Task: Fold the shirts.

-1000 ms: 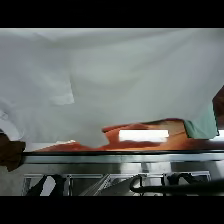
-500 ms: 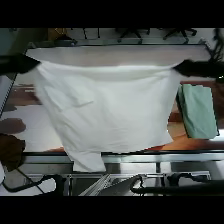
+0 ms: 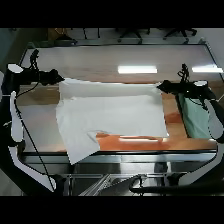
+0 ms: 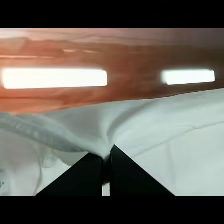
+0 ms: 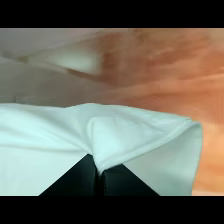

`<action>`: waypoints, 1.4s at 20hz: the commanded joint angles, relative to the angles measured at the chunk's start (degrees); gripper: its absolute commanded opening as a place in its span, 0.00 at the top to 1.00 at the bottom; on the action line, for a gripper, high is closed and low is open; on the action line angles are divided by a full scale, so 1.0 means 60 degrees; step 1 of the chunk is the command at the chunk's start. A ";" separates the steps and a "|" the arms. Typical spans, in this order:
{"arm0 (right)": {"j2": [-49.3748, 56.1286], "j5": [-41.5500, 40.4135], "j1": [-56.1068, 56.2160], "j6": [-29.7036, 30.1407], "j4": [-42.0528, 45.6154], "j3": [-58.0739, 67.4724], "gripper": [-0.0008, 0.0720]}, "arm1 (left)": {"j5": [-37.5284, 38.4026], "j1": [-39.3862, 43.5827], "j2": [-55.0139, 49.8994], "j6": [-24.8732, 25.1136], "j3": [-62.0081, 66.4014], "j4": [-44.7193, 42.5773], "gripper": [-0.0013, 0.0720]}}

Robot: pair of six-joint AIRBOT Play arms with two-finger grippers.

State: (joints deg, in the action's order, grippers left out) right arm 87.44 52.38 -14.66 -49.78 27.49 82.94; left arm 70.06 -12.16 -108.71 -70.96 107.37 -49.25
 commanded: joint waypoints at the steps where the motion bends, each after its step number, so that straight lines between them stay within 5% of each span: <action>1: 0.0240 -0.0146 -0.0186 0.0266 -0.0084 0.0062 0.96 | 0.0900 0.0018 -0.0364 -0.1184 0.0382 -0.1162 0.97; 8: 0.0288 0.0146 -0.0211 0.0266 0.0346 0.0058 0.96 | 0.2051 0.0255 -0.0364 -0.2419 0.0040 -0.2623 0.97; 20: 0.0630 0.0678 -0.0280 -0.0204 0.0346 0.0058 0.94 | 0.0878 0.0361 -0.0299 -0.2426 -0.2364 -0.2532 0.96; 21: 0.0572 0.0812 -0.0350 -0.0423 0.0350 0.0058 0.83 | 0.0892 0.0361 -0.0189 -0.2426 -0.2364 -0.2521 0.74; 22: 0.0517 0.1024 -0.0463 -0.0674 0.0350 0.0058 0.68 | 0.0954 0.0364 -0.0044 -0.2444 -0.2364 -0.2524 0.07; 28: -0.0583 0.2364 -0.1443 -0.3060 0.2441 0.0058 0.64 | 0.2463 0.0000 0.1443 -0.2543 -0.2433 -0.2645 0.05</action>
State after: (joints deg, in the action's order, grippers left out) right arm 87.31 62.50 -20.93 -60.16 34.33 83.26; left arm 79.50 -11.03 -104.09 -86.17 93.14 -64.60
